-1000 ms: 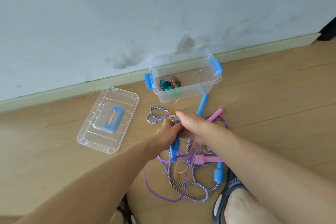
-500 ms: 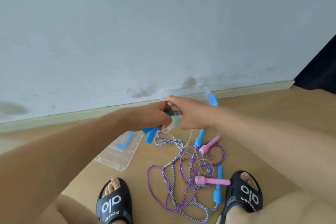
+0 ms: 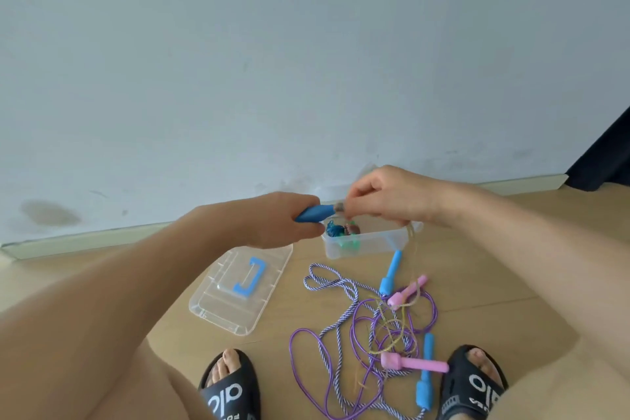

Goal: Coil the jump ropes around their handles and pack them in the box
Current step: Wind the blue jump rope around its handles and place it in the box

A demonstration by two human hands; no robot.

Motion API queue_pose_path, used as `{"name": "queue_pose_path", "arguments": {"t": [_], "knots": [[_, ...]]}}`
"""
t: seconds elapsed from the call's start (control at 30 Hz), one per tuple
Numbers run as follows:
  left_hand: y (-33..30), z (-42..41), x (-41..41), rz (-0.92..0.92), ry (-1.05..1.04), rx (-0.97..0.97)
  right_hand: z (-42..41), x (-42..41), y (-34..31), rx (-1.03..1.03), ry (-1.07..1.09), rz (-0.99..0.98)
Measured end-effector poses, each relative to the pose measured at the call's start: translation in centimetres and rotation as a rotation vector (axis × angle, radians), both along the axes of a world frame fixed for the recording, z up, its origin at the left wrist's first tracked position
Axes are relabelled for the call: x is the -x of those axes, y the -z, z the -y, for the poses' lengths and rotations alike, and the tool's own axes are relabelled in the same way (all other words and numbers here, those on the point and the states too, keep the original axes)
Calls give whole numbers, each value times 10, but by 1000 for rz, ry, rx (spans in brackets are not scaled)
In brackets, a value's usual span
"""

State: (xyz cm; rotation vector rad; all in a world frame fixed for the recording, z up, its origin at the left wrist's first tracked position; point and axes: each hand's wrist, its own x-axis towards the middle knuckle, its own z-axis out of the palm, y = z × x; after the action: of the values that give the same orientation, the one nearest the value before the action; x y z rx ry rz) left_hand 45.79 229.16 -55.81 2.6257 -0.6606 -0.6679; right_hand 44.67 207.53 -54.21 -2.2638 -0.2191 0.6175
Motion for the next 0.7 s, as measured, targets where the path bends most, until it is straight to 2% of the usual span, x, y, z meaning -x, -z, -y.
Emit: {"name": "queue_pose_path", "arguments": {"t": [0.2, 0.37, 0.7], "knots": [[-9, -1, -7, 196, -1, 59, 11, -6, -9, -219, 44, -48], [-10, -3, -13, 193, -47, 127, 15, -9, -9, -374, 94, -112], [-15, -2, -19, 220, -41, 106, 17, -16, -5, -416, 141, -87]]}}
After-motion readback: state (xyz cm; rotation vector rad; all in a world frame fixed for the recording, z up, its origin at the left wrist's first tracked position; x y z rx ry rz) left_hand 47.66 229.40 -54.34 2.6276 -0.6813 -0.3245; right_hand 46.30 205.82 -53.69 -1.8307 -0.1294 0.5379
